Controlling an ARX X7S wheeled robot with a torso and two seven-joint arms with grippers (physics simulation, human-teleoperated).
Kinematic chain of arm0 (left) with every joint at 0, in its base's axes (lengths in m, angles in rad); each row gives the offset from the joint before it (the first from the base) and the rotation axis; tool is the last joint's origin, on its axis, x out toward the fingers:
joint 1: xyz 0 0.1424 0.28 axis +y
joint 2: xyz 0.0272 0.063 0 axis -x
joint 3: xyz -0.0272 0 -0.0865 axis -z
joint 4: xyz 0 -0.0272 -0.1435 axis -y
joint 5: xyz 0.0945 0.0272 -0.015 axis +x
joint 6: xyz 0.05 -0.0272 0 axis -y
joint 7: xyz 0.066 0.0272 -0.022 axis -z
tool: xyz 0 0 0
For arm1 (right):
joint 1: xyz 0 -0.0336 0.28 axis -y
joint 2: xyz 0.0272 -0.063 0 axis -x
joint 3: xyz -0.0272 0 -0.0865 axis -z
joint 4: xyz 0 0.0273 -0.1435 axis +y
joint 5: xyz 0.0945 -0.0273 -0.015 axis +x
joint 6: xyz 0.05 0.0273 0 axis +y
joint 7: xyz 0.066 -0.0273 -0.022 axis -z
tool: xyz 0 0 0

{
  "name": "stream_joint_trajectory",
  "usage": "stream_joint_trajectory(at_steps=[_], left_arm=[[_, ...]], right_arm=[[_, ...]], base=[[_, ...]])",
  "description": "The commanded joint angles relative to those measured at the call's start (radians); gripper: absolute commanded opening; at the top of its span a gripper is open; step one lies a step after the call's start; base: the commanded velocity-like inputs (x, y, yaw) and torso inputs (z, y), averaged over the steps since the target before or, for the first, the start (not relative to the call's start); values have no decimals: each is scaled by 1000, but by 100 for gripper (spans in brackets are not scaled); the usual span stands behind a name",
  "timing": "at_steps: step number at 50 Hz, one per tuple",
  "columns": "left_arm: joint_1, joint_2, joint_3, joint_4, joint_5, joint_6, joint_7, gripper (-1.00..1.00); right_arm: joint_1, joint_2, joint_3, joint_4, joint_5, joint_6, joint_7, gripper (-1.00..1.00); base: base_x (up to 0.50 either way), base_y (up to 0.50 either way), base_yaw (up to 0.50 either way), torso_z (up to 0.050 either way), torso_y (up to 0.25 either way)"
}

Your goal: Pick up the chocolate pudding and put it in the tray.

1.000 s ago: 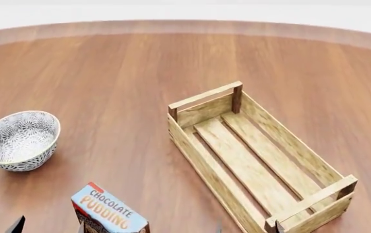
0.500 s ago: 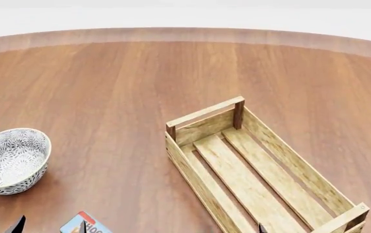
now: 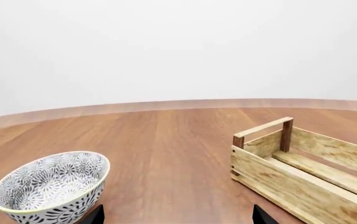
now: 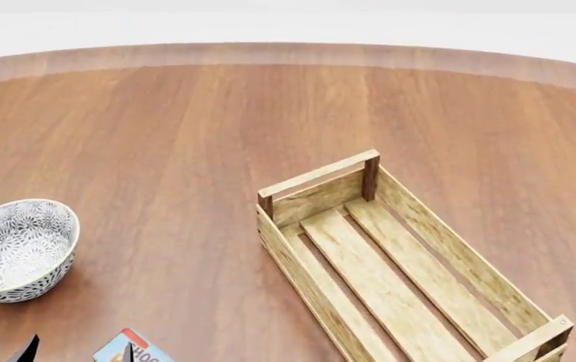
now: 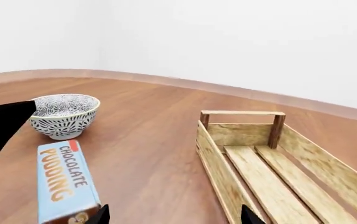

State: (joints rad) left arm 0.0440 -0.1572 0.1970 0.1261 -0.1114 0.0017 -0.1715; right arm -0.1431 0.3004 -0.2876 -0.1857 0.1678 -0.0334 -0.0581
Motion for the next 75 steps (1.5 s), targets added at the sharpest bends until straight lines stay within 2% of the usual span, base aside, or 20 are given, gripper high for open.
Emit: stream_joint_trajectory(at_steps=[1,11,20,31,53,63,75], left_arm=[[0,-8,5,4,-9,-1,-9,100],[-3,-15,8,-1,-19,-1,-13,100],[-3,-19,14,0,-23,-1,-19,100],[-9,-22,22,-12,-24,7,-25,100],[-10,-31,38,-10,-28,7,-40,100],[-11,-35,45,-10,-30,7,-46,100],[-14,-39,52,-16,-34,7,-52,100]], right_arm=[[-58,56,-32,-76,1,17,-39,100],[-93,90,-64,-134,-21,31,-56,100],[-63,82,-112,-68,-41,50,-86,100],[-7,48,-147,35,-56,41,-101,100],[133,-80,-146,356,-38,-160,-93,100],[132,-79,-201,350,-67,-99,-112,100],[157,-102,-200,409,-53,-142,-108,100]], base=[[0,0,0,0,0],[0,0,0,0,0],[0,0,0,0,0],[0,0,0,0,0],[0,0,0,0,0],[0,0,0,0,0],[0,0,0,0,0]])
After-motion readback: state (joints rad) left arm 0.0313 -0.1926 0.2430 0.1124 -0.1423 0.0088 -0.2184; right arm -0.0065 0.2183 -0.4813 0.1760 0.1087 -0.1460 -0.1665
